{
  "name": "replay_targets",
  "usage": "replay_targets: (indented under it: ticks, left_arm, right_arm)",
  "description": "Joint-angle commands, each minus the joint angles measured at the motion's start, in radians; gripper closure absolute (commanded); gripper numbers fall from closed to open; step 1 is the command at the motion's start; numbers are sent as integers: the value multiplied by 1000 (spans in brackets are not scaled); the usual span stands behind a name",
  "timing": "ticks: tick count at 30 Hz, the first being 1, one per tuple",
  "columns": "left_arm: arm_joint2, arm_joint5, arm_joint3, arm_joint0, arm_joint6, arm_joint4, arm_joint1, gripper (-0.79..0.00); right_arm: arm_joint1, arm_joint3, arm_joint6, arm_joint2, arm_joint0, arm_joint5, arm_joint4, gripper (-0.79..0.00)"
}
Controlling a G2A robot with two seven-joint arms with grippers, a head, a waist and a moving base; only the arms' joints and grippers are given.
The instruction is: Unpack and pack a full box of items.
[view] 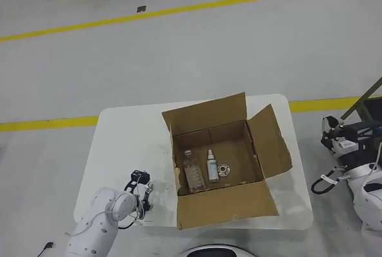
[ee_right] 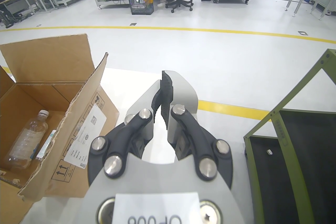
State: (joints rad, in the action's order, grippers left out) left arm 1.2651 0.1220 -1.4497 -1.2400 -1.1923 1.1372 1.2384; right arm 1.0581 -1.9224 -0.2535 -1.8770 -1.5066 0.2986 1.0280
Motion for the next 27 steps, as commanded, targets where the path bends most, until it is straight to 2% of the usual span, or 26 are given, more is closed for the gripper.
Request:
replay_targets:
  ticks: [1,14,27]
  left_arm:
    - [-5,1,7,3,3,0,0,-376]
    - [-34,5,70,36,20,-2,-1,-385]
    - [-54,9,94,52,21,-15,-3,-369]
  right_arm:
    - [0,1,-1,1,0,-2,1,0]
    - [1,7,-5,9,0,-13,7,0]
    - [2,13,-3,17,12,-23,11,0]
